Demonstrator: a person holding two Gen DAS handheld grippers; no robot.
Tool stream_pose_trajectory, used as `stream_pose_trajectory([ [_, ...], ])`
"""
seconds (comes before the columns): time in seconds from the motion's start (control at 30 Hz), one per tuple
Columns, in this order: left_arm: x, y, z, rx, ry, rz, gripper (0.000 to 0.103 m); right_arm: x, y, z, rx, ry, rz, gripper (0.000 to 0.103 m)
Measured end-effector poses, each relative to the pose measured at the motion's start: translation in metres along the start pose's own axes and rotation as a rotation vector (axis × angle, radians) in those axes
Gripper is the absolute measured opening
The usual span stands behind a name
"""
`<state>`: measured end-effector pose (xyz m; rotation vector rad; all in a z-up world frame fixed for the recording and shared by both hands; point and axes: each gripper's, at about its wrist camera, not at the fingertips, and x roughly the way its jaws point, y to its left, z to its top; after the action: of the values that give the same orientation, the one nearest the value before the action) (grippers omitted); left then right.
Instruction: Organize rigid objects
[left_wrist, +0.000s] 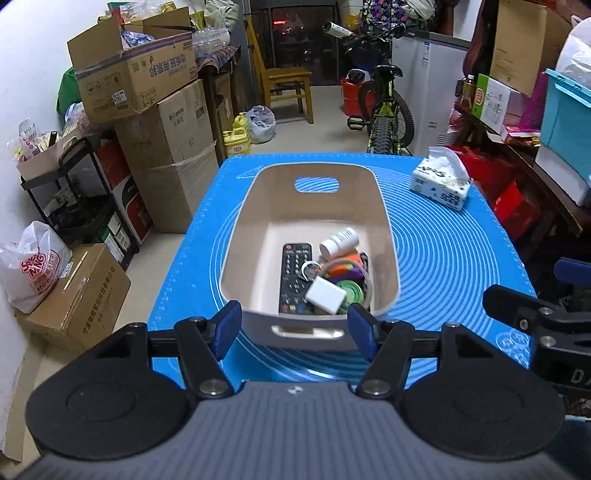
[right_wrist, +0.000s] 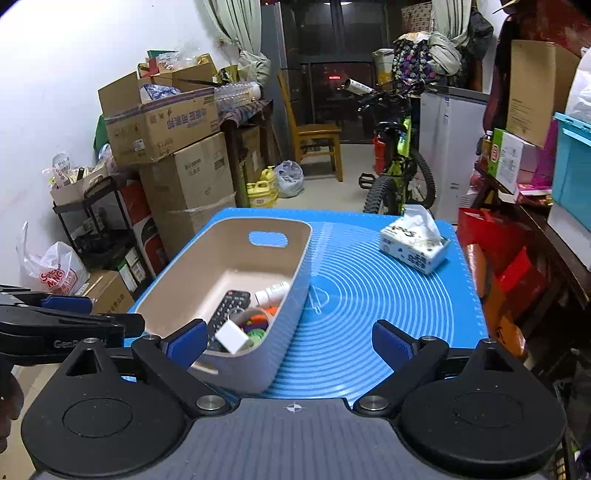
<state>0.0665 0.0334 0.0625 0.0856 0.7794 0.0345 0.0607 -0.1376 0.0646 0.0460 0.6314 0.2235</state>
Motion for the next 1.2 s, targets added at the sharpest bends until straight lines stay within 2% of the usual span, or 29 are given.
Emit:
stream_pose_trajectory([
  [0.5,-0.020,-0.005,-0.064,-0.008,-0.016,-0.002,0.065,-0.034,0.007,-0.059,-0.007,-0.005,-0.046,0.096],
  [0.83,-0.029,-0.008,-0.081,-0.003,-0.062,0.004,0.065,-0.047,0.010,-0.082,-0.006,-0.031,-0.055,0.096],
  [1.2,-0.026,-0.013,-0.093,0.032,-0.077,0.015,0.065,-0.055,0.008,-0.091,-0.001,-0.071,-0.048,0.096],
])
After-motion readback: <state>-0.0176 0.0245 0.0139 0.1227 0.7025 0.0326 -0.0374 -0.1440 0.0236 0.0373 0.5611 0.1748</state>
